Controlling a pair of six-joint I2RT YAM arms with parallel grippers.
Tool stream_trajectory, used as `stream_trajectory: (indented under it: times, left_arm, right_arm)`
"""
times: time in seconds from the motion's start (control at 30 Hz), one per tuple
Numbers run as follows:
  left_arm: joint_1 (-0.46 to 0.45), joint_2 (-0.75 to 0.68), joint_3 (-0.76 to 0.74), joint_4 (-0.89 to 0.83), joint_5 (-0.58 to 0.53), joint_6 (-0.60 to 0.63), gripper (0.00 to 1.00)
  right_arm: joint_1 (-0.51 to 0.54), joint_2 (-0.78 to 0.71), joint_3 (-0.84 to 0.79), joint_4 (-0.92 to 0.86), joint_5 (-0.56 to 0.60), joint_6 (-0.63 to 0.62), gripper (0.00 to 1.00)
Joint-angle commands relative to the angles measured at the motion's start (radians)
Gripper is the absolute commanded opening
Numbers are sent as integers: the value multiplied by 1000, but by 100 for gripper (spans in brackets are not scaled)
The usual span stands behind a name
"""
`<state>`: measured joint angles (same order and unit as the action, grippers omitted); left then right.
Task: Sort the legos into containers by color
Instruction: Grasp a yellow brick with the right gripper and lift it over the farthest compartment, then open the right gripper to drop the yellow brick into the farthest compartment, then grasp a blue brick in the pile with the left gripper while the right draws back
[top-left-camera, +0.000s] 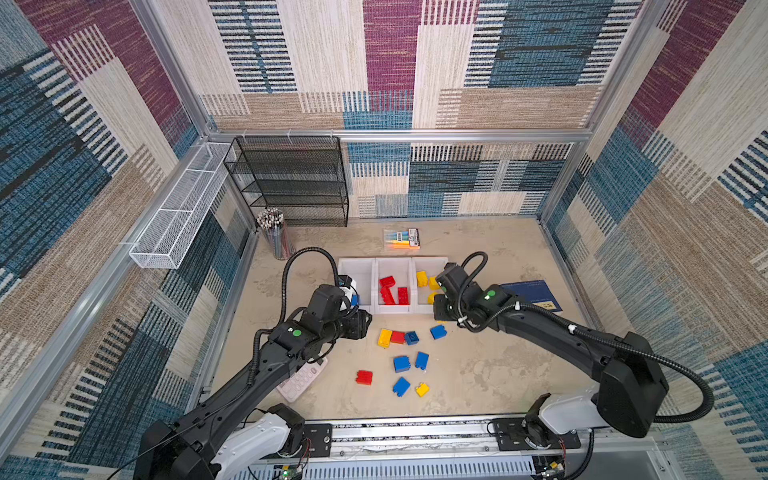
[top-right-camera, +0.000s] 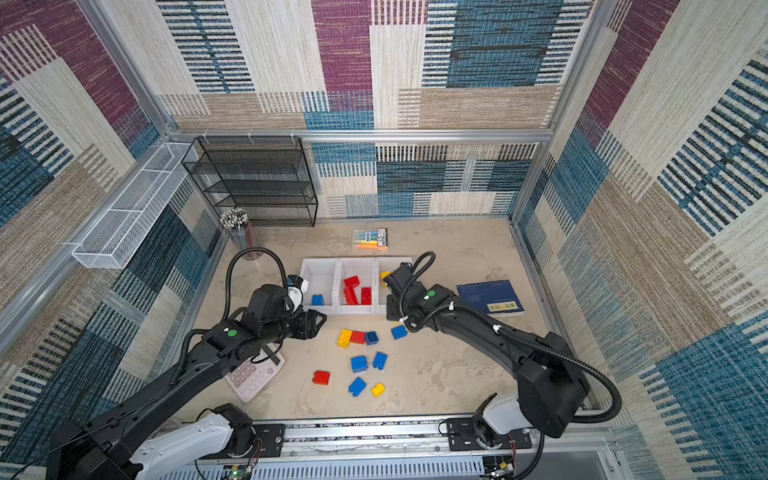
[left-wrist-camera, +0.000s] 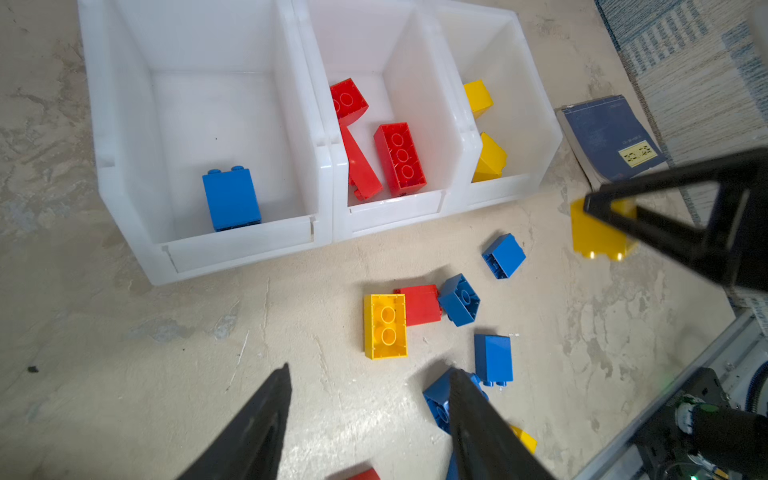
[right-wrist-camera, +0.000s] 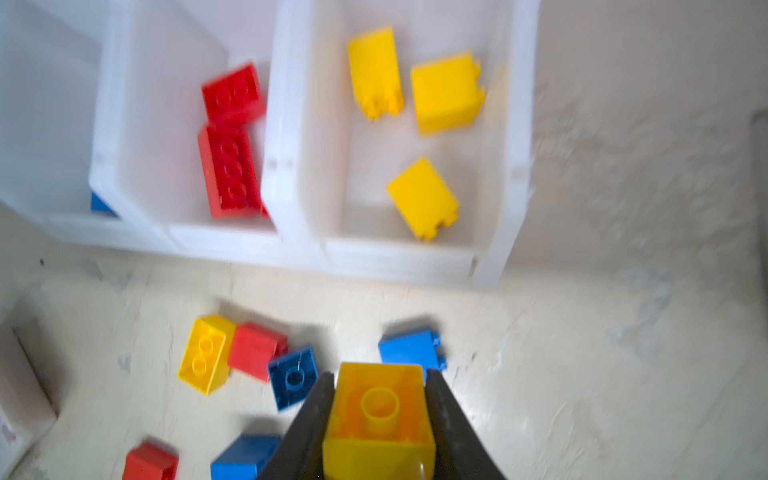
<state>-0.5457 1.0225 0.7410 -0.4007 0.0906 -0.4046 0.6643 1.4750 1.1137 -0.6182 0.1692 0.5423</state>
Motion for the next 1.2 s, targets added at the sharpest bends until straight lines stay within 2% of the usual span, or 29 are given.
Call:
stream_trajectory:
  times: [0.0,0.23,0.3,0.4,0.5,0.83,1.17]
  left_arm:
    - [0,-7,-8,13,24,-38,63]
    - [-2,-15,-38,12,58,-83,63]
    - [-2,-19,-43,10,58,-86,63]
    - [-2,-21,-51,4,62,-83,63]
    - [-2,-16,-50,-6,62,-76,63]
    - [-21,3,-52,-22,70,-72,64]
    - [-160,93,-70,-11,73,-143,65]
  right_arm:
    - [-62,86,88,56,22,-175,35]
    - [-118,274,217,81,3,-249,41]
    - [-120,293,222,84,-3,-248,47]
    - [-121,291,221,92,-8,-240,66]
    - [-121,271,221,87,-2,-233,75]
    - [-123,99,115,73,-10,-187,80]
    - [-123,-134,-127,43,3,-68,82]
